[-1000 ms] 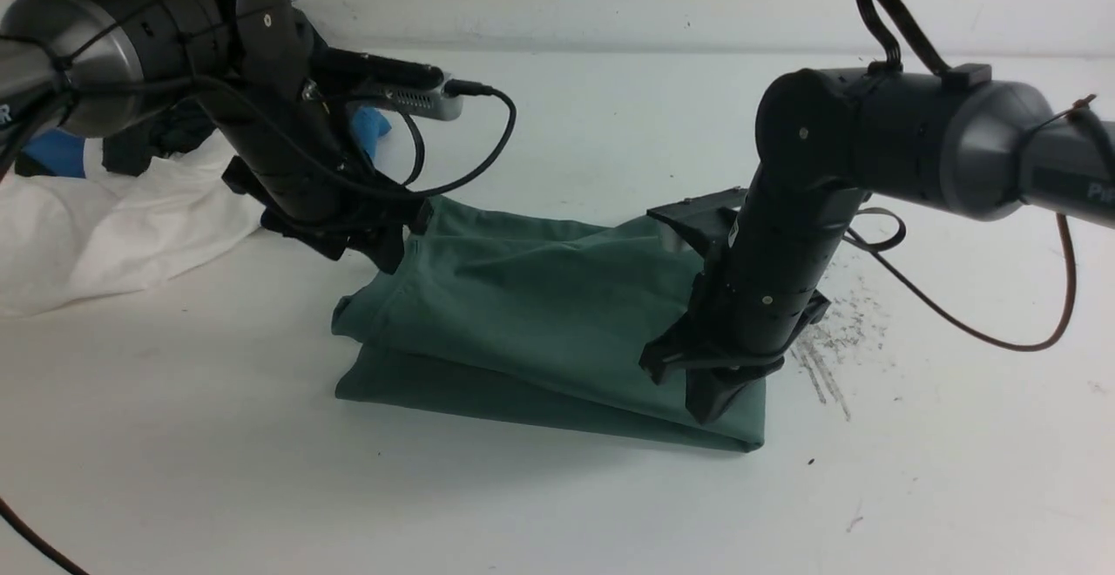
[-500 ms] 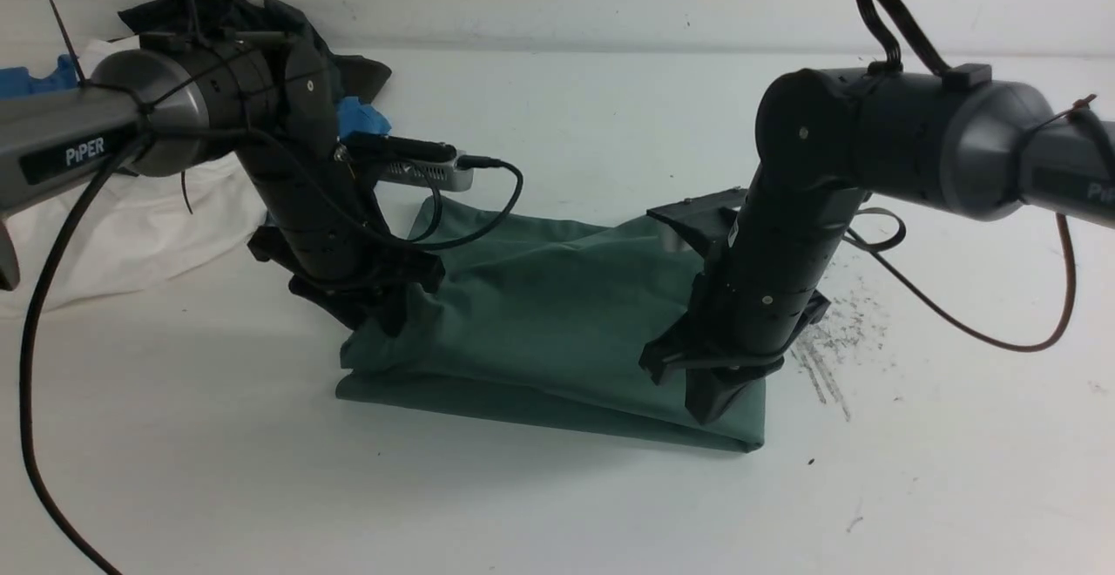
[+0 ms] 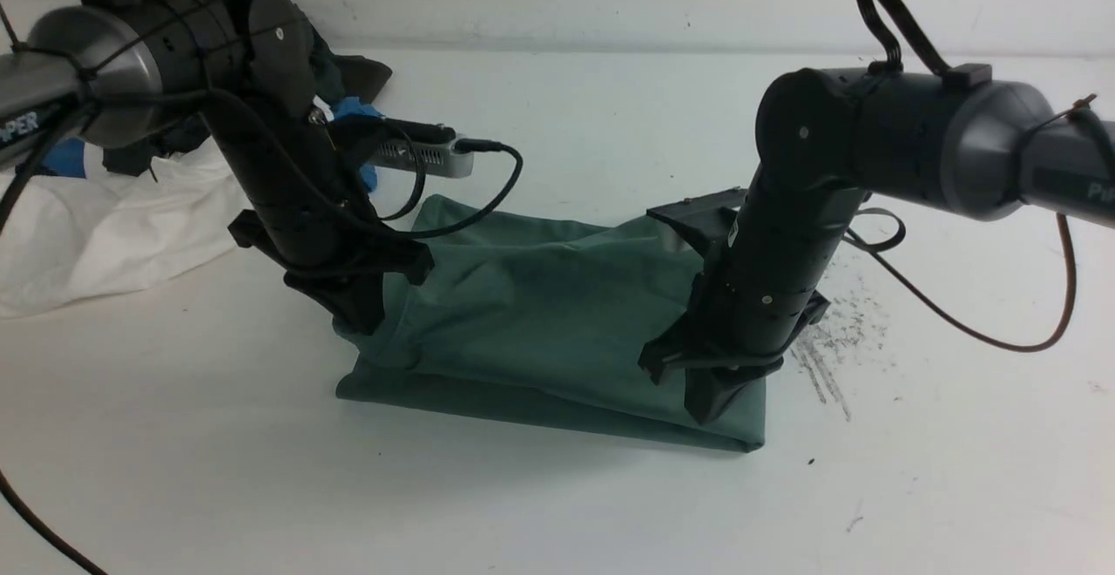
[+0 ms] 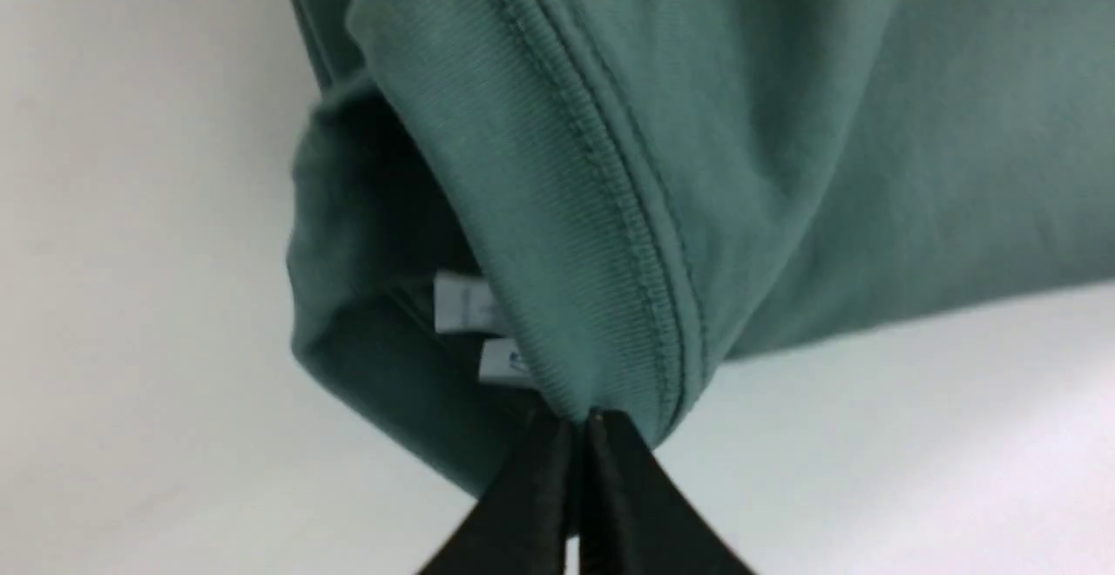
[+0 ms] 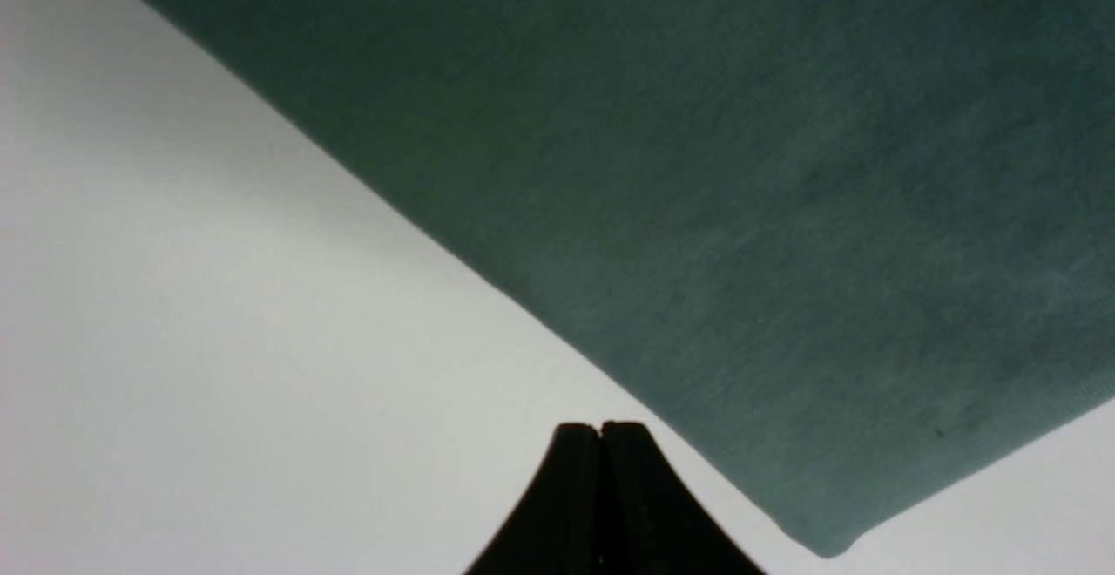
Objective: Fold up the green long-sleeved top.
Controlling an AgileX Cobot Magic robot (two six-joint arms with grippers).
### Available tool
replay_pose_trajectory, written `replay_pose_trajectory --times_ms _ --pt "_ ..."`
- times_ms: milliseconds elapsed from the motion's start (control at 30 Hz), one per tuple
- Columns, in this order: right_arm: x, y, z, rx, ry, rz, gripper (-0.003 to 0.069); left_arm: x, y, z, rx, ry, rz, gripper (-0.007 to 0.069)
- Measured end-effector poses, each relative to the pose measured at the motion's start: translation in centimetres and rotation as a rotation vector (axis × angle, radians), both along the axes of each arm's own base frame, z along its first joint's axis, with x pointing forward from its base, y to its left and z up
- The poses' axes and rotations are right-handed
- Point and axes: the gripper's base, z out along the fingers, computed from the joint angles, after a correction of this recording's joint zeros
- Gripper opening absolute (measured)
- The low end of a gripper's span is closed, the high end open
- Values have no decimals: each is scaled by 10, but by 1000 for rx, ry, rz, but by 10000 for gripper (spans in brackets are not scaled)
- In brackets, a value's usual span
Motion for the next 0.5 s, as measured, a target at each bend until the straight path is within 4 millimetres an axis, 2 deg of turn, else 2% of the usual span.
replay_pose_trajectory --times_ms 67,500 --pt "0 0 0 0 1 0 -15 -3 1 6 -2 -5 -2 -4" --pt "3 1 -4 0 -18 11 -15 -3 11 10 107 -41 -23 -4"
